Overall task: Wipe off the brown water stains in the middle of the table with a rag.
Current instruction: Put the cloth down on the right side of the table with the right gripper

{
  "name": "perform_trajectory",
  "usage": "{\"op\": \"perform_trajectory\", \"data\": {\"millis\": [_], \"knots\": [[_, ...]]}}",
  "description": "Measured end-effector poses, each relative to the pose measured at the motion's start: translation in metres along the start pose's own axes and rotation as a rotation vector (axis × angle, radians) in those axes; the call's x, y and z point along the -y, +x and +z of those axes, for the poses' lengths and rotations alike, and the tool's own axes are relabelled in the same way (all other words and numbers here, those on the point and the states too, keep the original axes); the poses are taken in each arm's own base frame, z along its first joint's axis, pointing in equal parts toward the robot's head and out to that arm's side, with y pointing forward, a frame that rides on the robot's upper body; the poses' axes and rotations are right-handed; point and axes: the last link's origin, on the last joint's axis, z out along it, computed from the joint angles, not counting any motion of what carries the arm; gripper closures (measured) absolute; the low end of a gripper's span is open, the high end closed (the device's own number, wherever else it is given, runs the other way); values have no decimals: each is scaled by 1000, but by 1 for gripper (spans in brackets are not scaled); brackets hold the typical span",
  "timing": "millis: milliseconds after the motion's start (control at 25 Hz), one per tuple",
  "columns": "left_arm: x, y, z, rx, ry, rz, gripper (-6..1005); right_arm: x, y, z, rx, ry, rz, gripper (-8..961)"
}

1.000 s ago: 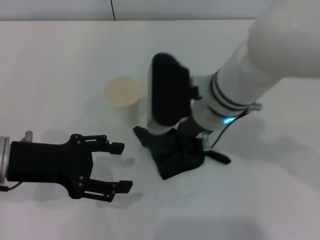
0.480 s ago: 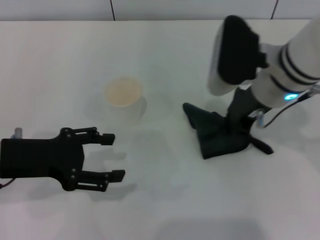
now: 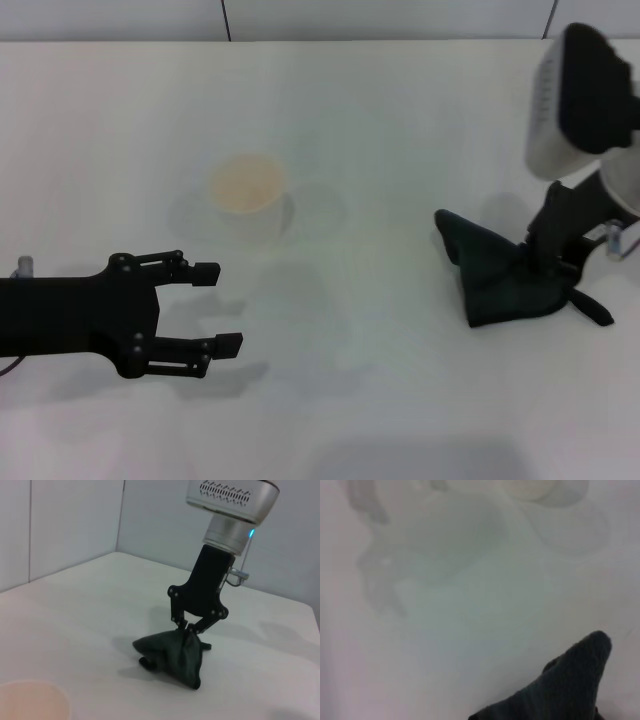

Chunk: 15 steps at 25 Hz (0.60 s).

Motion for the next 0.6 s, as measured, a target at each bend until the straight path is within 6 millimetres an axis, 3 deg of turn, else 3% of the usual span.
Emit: {"op": "perform_trajectory", "data": {"millis": [400,600], "knots": [[1,3,2,-1,-4,8,130,-15,6,4,20,-86,-27,882],[1,4,3,-1,-9,10,130,-25,-1,8,68,-159,-20,882]]}}
